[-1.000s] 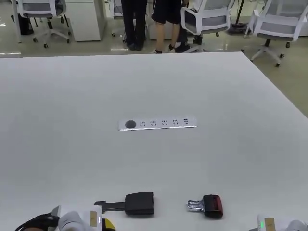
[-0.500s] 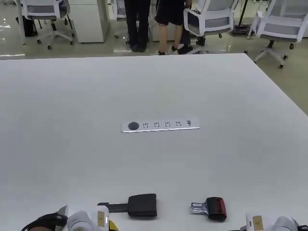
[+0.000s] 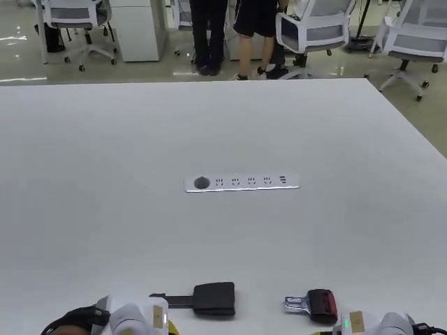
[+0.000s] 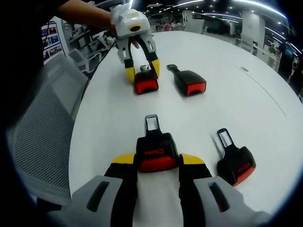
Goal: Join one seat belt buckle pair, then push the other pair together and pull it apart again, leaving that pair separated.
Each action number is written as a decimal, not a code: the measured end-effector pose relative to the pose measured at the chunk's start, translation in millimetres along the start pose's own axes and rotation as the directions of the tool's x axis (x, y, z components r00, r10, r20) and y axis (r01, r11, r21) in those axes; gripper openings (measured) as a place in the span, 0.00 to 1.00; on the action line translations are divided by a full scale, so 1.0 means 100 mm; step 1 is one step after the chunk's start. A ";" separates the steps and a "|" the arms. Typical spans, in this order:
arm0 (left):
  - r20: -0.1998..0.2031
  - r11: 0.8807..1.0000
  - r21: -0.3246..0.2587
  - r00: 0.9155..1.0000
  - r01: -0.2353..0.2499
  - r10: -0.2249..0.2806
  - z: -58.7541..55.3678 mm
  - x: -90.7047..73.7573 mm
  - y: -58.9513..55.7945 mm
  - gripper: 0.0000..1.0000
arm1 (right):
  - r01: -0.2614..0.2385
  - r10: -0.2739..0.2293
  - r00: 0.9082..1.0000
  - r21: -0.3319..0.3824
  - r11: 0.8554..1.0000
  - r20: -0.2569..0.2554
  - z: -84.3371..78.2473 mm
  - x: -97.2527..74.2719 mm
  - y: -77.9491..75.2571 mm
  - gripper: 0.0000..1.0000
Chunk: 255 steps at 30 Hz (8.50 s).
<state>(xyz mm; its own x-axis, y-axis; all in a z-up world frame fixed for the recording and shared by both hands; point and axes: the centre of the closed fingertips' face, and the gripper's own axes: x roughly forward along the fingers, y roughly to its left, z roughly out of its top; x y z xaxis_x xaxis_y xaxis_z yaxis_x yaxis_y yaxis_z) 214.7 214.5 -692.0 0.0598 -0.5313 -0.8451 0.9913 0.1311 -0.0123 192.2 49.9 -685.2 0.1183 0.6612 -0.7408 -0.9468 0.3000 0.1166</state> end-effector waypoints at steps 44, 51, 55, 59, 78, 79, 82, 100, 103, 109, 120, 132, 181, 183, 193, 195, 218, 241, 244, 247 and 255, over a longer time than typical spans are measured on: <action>-0.028 1.000 0.012 1.000 0.008 -0.007 0.00 0.00 0.01 0.35 | -0.029 0.030 0.991 -0.016 0.999 0.130 0.63 0.58 0.15 0.32; -0.033 0.999 0.035 0.999 0.016 -0.014 0.01 0.01 0.01 0.34 | -0.027 0.028 0.992 -0.011 1.000 0.122 0.66 0.61 0.16 0.32; -0.039 0.999 0.043 0.999 0.018 -0.017 0.01 0.01 0.01 0.34 | -0.026 0.027 0.992 -0.007 1.000 0.125 0.70 0.63 0.16 0.31; -0.040 0.998 0.051 0.999 0.022 -0.020 0.01 0.02 0.02 0.34 | -0.029 0.030 0.992 -0.008 1.000 0.120 0.72 0.65 0.14 0.31; -0.048 0.993 0.102 0.998 0.055 -0.050 0.01 0.04 0.02 0.33 | -0.029 0.031 0.995 -0.015 0.999 0.094 0.71 0.72 0.08 0.31; -0.046 0.993 0.102 0.998 0.056 -0.051 0.01 0.03 0.01 0.33 | -0.030 0.031 0.995 -0.017 0.999 0.094 0.71 0.72 0.08 0.31; -0.019 0.991 0.116 0.998 0.067 -0.065 0.00 0.02 0.01 0.33 | -0.026 0.028 0.996 -0.030 0.999 0.087 0.71 0.73 0.09 0.31; 0.094 0.989 0.119 0.990 0.093 -0.105 0.00 -0.01 0.01 0.33 | -0.004 0.015 0.992 -0.086 0.996 0.127 0.75 0.75 0.11 0.31; 0.106 0.988 0.118 0.988 0.096 -0.108 0.01 -0.01 0.01 0.33 | 0.002 0.010 0.990 -0.085 0.996 0.141 0.77 0.74 0.13 0.31; 0.133 0.988 0.116 0.984 0.103 -0.119 0.01 -0.02 0.01 0.33 | 0.006 0.007 0.985 -0.075 0.997 0.172 0.80 0.72 0.15 0.31; 0.159 0.987 0.124 0.979 0.105 -0.125 0.01 -0.02 0.01 0.33 | 0.009 0.005 0.976 -0.063 0.998 0.217 0.79 0.69 0.16 0.31; 0.151 0.983 0.149 0.980 0.103 -0.126 0.01 -0.02 -0.01 0.33 | 0.018 0.003 0.969 -0.083 0.996 0.247 0.77 0.68 0.16 0.32; 0.147 0.993 0.071 0.986 -0.094 0.082 0.61 -0.34 0.72 0.74 | 0.243 -0.252 0.949 0.069 0.968 0.191 0.23 -0.48 -0.81 0.74; 0.146 0.993 0.077 0.986 -0.093 0.081 0.62 -0.31 0.76 0.74 | 0.241 -0.248 0.951 0.062 0.969 0.183 0.22 -0.50 -0.87 0.73; 0.142 0.996 0.055 0.988 -0.064 0.056 0.65 -0.10 0.91 0.71 | 0.205 -0.213 0.965 0.069 0.976 0.150 0.08 -0.52 -1.05 0.73; 0.141 0.997 0.048 0.989 -0.056 0.049 0.65 -0.04 0.92 0.68 | 0.180 -0.191 0.971 0.084 0.980 0.143 0.02 -0.49 -1.07 0.73; 0.144 0.998 0.052 0.988 0.040 -0.047 0.54 0.30 0.86 0.56 | 0.062 -0.063 0.996 0.016 0.998 0.070 -0.27 -0.34 -1.05 0.56; 0.137 0.989 0.112 0.985 0.092 -0.107 0.65 0.33 0.81 0.34 | 0.028 -0.028 0.999 -0.010 1.000 0.034 -0.19 -0.38 -1.15 0.33; 0.127 0.988 0.121 0.986 0.096 -0.111 0.64 0.34 0.82 0.34 | 0.032 -0.032 0.999 -0.006 0.999 0.043 -0.17 -0.35 -1.19 0.33; 0.127 0.987 0.124 0.985 0.099 -0.115 0.64 0.34 0.83 0.34 | 0.031 -0.031 0.998 -0.003 1.000 0.053 -0.12 -0.30 -1.17 0.33; 0.126 0.987 0.123 0.985 0.103 -0.119 0.64 0.34 0.85 0.34 | 0.022 -0.021 0.997 -0.016 1.000 0.080 0.02 -0.16 -1.17 0.33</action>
<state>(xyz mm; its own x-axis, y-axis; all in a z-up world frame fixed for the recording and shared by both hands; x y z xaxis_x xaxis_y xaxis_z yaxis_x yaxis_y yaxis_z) 308.0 154.0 -687.8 -0.0442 -0.6447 -0.7632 0.9990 -0.0285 -0.0337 301.8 5.6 -686.2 0.1617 0.7075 -0.6880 -0.9485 0.3038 0.0895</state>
